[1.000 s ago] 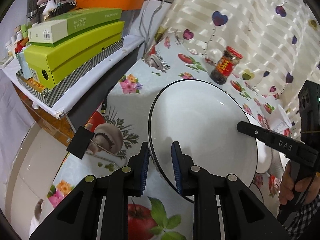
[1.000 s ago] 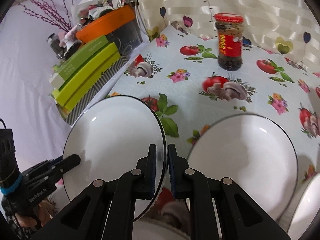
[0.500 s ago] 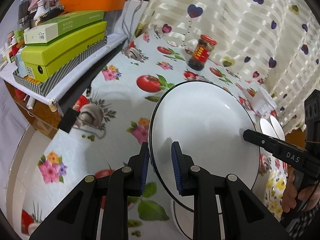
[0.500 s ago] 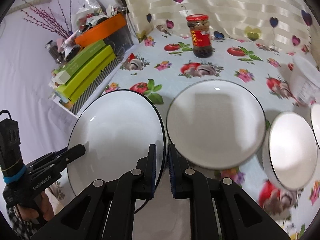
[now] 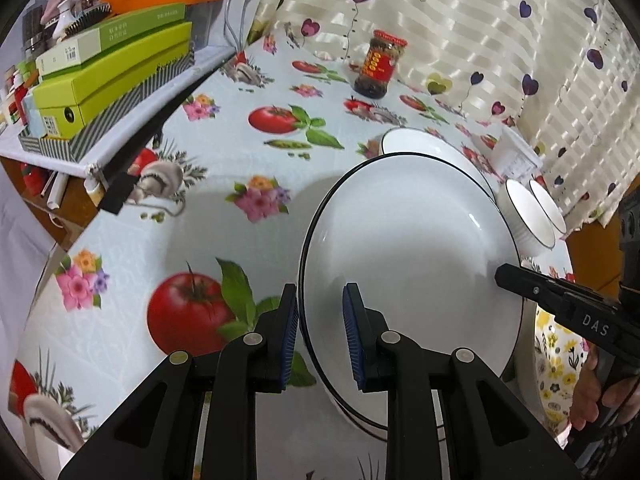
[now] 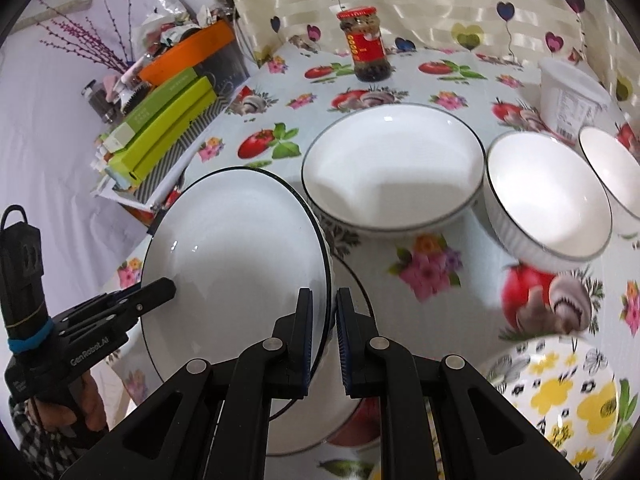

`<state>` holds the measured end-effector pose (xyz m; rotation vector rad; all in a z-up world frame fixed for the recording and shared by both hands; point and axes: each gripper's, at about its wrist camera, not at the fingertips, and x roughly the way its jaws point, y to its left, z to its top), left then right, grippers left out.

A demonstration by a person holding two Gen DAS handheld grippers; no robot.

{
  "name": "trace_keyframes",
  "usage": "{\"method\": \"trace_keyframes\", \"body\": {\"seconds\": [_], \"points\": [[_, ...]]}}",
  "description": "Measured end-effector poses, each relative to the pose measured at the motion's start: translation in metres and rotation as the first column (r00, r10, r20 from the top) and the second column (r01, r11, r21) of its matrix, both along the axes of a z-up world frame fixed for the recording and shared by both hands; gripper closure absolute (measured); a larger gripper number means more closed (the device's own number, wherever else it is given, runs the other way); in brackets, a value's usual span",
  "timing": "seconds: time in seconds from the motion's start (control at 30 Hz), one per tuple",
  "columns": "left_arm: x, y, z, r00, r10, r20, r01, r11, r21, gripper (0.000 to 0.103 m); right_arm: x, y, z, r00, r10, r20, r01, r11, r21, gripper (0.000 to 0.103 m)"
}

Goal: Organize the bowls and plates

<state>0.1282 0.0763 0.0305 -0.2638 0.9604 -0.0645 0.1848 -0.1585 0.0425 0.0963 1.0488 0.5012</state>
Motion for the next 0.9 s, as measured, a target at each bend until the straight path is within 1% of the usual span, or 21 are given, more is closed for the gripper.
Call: {"method": "trace_keyframes", "body": {"seconds": [0.13,0.5,0.7,0.9], "points": [[-0.003,-0.006,-0.003,1.0,-0.008,-0.009,0.008,1.0,0.011,0.08,-0.009,-0.004,-0.005,1.0,-0.006,-0.003,0.006,1.0,-0.014,0.091],[-0.009,-0.02,-0.008,0.999,-0.03,-0.025,0.031,0.999,0.03,0.08,-0.016,-0.017,-0.015,0.998,-0.038,-0.046,0.037,0.999,-0.015,0.09],[-0.008,-0.022,-0.008,0.999,-0.028,-0.026,0.029,0.998,0.05,0.08,-0.019,-0.015,-0.017,0.999,-0.03,-0.039,0.029,0.999,-0.031,0.09],[-0.006,-0.022,-0.008,0.999,-0.014,-0.043,0.017,0.998,0.059,0.08,-0.019,-0.015,-0.017,0.999,-0.03,-0.037,0.029,0.999,-0.026,0.09]]}}
